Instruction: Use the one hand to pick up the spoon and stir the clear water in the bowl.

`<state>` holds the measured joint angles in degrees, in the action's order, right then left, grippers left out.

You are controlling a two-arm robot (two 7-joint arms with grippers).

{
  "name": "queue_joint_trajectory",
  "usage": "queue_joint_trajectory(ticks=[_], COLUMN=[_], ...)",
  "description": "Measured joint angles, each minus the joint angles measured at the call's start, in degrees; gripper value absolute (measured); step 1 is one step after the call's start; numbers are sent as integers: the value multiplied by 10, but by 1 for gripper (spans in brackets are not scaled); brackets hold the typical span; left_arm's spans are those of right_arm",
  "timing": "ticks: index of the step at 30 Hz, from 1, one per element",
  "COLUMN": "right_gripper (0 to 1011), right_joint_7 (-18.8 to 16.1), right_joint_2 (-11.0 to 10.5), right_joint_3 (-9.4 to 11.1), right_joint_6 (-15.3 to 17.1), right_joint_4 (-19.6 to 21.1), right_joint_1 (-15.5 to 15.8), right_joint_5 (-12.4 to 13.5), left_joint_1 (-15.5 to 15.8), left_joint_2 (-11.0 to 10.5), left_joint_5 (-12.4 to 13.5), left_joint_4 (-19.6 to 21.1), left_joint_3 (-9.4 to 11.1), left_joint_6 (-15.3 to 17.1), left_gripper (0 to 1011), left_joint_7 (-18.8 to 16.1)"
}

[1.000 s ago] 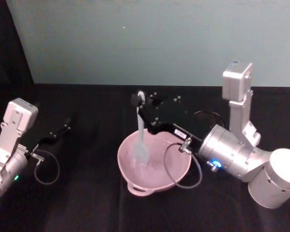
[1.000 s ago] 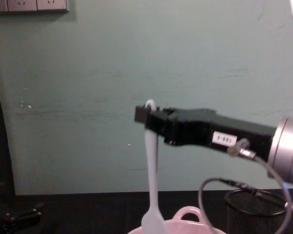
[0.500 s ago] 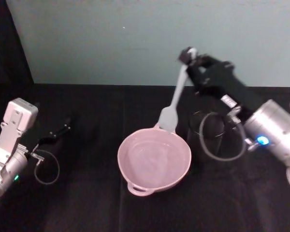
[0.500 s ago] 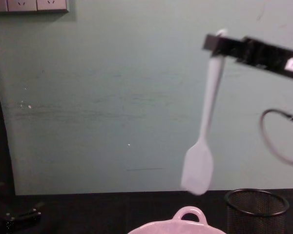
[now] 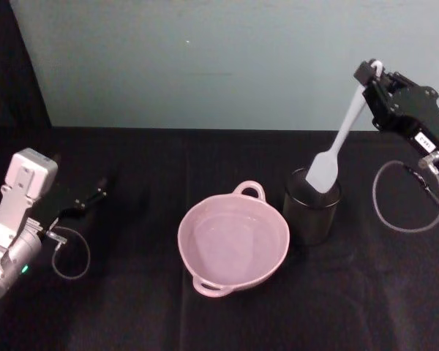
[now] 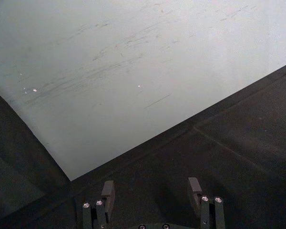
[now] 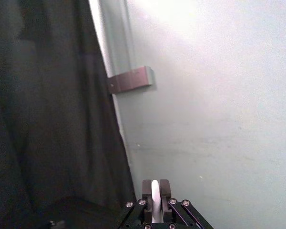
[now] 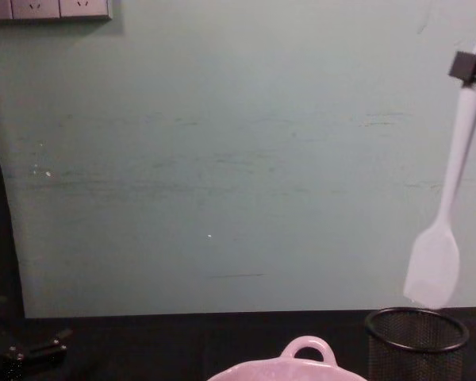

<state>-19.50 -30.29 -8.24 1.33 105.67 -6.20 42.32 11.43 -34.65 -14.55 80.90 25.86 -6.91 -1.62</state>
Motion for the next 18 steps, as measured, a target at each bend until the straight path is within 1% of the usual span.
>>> queue_joint_trajectory(ticks=[4,8,13,18], right_gripper=[116,116,116,116], right_joint_7=[3,3,1,-4], right_joint_2=[-2,0,4,10], right_joint_3=[8,11,10,3], right_joint_6=[-6,-12,-17,-20], right_joint_4=[-15,-29,-45,-66], right_joint_1=[5,6,2,-12], right_joint_5=[5,8,9,8], left_joint_1=[0,0,0,0], left_joint_2=[0,0,0,0], left_joint_5=[0,0,0,0], left_joint_4=[0,0,0,0], left_joint_3=[0,0,0,0], left_joint_6=[0,0,0,0], left_gripper=[1005,1005,1005,1005], left_joint_7=[0,0,0,0])
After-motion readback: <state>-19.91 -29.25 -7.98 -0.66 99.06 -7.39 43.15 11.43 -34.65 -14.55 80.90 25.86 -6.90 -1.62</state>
